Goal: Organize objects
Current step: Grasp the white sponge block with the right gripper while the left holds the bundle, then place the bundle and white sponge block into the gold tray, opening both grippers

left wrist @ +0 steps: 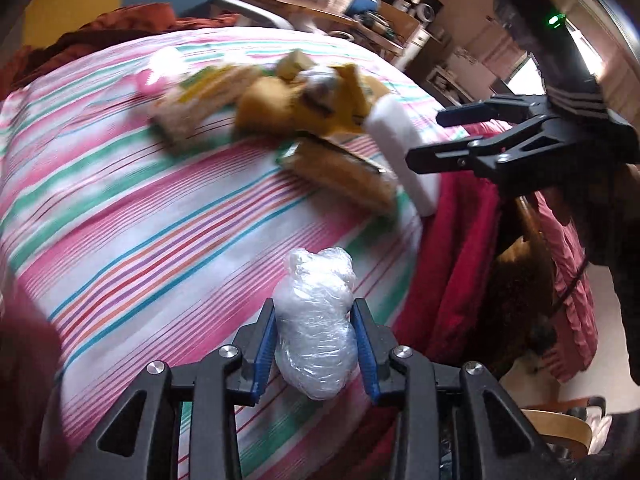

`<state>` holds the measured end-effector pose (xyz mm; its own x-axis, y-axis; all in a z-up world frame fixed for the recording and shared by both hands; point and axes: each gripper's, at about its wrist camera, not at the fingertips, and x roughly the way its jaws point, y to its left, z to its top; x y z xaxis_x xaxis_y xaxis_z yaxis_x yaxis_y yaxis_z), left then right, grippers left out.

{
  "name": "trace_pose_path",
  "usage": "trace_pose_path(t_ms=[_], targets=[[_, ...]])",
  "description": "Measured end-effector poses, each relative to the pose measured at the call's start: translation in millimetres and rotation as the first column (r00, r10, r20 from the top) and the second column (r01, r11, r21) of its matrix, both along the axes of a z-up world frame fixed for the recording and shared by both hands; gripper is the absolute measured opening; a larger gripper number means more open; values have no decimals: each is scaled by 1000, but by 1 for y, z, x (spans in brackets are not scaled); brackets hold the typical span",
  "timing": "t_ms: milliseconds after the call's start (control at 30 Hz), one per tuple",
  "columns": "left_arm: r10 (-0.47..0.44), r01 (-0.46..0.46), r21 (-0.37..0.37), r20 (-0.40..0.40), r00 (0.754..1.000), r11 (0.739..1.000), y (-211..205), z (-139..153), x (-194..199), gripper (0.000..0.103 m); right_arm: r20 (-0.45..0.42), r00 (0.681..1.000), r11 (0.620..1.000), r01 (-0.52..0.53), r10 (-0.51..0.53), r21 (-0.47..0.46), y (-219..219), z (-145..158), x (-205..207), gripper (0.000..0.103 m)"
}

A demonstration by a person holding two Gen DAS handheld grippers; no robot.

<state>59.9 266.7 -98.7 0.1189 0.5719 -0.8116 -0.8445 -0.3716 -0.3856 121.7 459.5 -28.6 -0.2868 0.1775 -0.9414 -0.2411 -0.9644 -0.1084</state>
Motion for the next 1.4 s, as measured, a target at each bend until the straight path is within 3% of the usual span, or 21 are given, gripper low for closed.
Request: trace_pose_path(t_ms=[133,167,200,233,633,867,1033,1233,1400], targets=[[41,-41,10,1,999,999,-12,-1,-7,36,83,997,1000,-2,5,-31,9,-16,-11,93],[45,-45,12,-3,999,999,-13,-2,-7,36,99,995,999,-5,9,-33,9,-20,-13,84],[46,-46,14,-3,999,999,-13,-2,-6,36,109,994,1000,-7,11,-29,8,-22,-13,64],[47,-47,18,-6,999,999,-14,-2,-6,36,113,994,1000,-3,6,-25,7,-23,-12,56],[72,-67,90,-53,996,994,-36,26,-6,36,-131,988,996,83,-87,-38,-7,39,35,57],[213,-199,178,-68,975,964,-83,62,-22,36,-288,957,995,-44,17,-86,-52,69,1,57],[387,-364,220,-70,920,905,-144,82,-45,36,-350,925,968,-206,144,-145,-108,76,-44,57],[602,-576,209,-85,794,790,-226,88,-73,36,-381,887,905,-363,262,-222,-176,73,-97,57],[699,-681,163,-112,706,714,-274,76,-82,36,-361,870,852,-444,336,-276,-231,63,-132,57]])
